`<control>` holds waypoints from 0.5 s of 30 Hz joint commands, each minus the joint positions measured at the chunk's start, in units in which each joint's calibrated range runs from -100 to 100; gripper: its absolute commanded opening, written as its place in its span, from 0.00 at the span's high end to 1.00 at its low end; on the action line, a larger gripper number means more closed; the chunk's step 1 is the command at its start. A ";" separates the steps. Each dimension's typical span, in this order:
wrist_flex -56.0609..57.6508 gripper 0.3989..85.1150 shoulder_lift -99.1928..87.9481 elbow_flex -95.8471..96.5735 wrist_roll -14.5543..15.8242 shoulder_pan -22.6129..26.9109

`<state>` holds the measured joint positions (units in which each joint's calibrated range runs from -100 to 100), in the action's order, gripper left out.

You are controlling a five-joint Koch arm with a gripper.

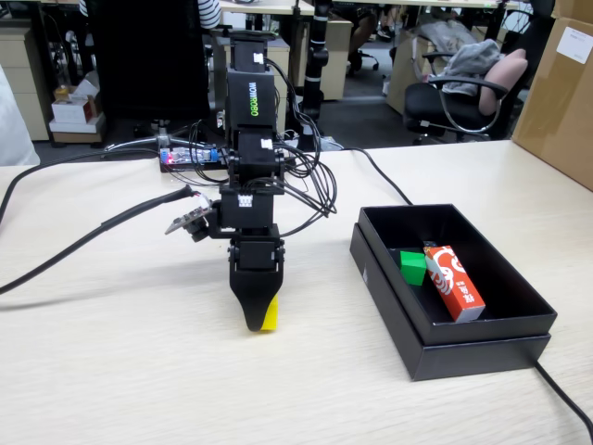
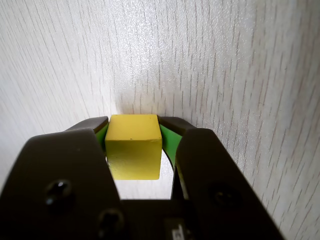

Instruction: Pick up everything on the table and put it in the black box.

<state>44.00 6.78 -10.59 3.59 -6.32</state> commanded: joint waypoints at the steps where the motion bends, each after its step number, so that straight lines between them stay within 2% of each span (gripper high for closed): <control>1: -0.33 0.82 -3.51 -0.20 -0.05 -0.29; 15: 0.11 0.84 -34.72 23.47 0.63 2.98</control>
<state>44.00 -19.32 12.97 3.93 -4.27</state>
